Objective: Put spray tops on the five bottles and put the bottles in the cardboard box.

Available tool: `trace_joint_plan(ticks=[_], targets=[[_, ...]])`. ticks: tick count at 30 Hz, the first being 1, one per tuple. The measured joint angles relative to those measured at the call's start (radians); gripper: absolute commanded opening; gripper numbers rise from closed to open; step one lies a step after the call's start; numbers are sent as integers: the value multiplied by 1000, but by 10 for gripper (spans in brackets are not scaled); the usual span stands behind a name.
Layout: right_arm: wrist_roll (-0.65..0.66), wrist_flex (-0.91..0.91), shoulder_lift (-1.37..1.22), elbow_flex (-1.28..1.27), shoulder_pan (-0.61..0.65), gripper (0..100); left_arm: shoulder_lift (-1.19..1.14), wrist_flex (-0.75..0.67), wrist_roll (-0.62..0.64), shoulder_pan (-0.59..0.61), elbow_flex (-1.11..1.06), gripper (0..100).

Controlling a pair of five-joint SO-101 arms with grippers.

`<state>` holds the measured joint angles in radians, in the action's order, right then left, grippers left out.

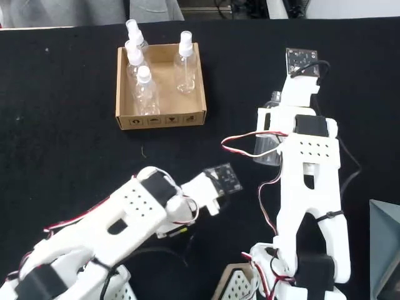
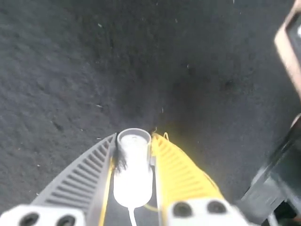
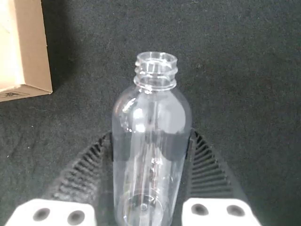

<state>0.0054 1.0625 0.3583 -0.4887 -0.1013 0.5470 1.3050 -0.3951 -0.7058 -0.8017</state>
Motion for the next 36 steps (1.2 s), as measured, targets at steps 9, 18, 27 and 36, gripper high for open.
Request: trace_joint_plan(ticks=[9, 18, 27, 36], targets=[[0, 0, 0, 0, 0, 99, 169, 0, 209, 61, -3, 30], [0, 0, 0, 0, 0, 99, 242, -5, 295, 94, -3, 30], [0, 21, 0, 0, 0, 99, 267, -80, 397, 89, -3, 30], [0, 28, 77, -6, 21, 99, 269, -112, 489, 153, -3, 29]])
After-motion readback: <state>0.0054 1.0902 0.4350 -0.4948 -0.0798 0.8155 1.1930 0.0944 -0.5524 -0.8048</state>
